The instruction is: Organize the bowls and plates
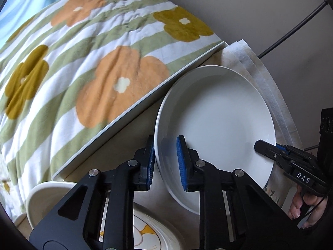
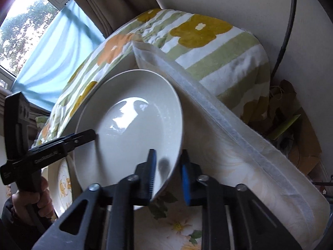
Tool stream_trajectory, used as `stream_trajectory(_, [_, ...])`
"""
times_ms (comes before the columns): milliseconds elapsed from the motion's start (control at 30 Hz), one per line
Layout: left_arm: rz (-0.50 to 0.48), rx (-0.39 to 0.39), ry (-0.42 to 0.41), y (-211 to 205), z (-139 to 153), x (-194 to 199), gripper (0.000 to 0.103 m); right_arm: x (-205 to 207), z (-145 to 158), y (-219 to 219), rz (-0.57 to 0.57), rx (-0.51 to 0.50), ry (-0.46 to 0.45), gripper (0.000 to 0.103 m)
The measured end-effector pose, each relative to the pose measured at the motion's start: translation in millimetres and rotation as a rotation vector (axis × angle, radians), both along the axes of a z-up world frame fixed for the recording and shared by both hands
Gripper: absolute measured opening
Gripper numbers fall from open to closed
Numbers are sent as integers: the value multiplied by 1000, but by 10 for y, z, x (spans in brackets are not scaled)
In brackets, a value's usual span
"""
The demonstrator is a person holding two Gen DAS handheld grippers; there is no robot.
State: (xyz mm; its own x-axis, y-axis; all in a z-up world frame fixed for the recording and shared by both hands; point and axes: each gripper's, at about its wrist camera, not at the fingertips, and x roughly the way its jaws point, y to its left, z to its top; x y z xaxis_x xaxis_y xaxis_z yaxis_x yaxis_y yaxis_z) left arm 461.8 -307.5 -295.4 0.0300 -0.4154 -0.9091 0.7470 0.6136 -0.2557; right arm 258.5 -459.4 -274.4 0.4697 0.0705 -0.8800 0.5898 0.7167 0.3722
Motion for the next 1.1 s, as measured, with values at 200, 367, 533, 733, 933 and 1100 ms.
stream_trajectory(200, [-3,14,-23,-18,42,-32,18,-9,-5,-2,12,-7,0,17])
stream_trajectory(367, [-6,10,-50,-20,131,-97,18,-28,65,27,23,-30,-17,17])
stream_trajectory(533, [9,-3,-75,20,275,-166,18,-53,185,35,51,-68,-44,17])
stream_trajectory(733, [60,-34,-129,122,698,-378,18,-129,497,15,117,-101,-96,17])
stream_trajectory(933, [180,-43,-184,293,1153,-761,18,-253,920,4,247,-128,-146,17])
stream_trajectory(1100, [331,-46,-225,576,1469,-1242,18,-401,1223,22,408,-118,-194,17])
